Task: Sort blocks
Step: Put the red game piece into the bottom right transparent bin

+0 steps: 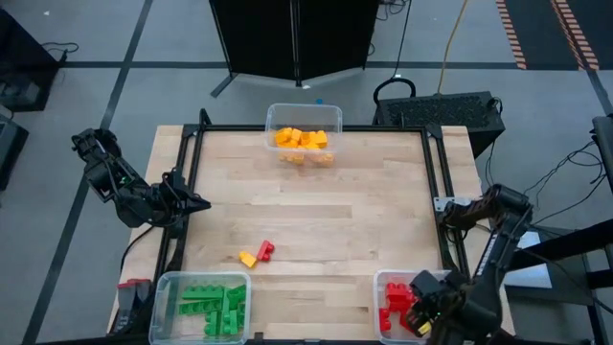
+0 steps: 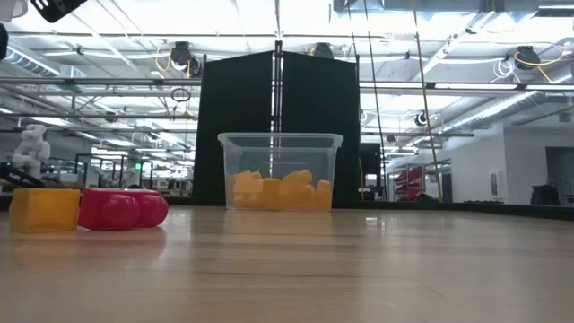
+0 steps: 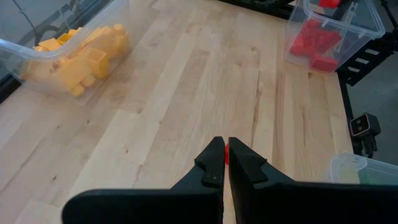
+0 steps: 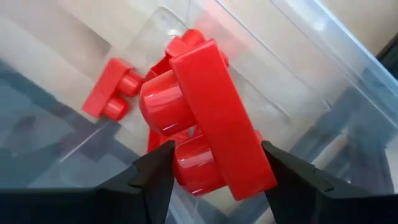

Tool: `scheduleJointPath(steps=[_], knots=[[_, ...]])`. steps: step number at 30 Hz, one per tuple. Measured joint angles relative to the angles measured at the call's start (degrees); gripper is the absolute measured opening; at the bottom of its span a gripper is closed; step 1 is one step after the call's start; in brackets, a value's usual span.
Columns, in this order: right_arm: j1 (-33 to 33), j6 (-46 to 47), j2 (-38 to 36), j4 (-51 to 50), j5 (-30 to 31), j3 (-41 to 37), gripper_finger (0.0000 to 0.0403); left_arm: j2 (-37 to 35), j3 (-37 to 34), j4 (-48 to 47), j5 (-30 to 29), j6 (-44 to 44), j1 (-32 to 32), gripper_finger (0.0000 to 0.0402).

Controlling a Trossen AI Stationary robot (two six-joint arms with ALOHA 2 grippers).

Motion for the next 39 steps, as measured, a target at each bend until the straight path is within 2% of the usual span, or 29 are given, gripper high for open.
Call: scheduleJointPath(steps=[7, 18, 32, 39], knots=[[-2.43, -5.37, 2.57, 0.26, -4.83, 0.00, 0.0206, 0.00, 0.00, 0.00, 0.00, 0.04, -0.02, 0.0003], [-5.39, -10.65, 2.61, 0.53, -4.80, 0.00, 0.0212, 0.00, 0.00, -0.02, 0.02, 0.07, -0.01, 0.0003], [-5.63, -9.68, 2.61, 1.70, -5.21, 0.00, 0.0283, 0.00, 0.00, 0.24, 0.07, 1.30, -0.02, 0.0003], [-5.94, -10.36, 2.60, 2.39, -5.13, 0.00, 0.0285, 0.00, 0.00, 0.22, 0.48, 1.25, 0.00, 0.0003]])
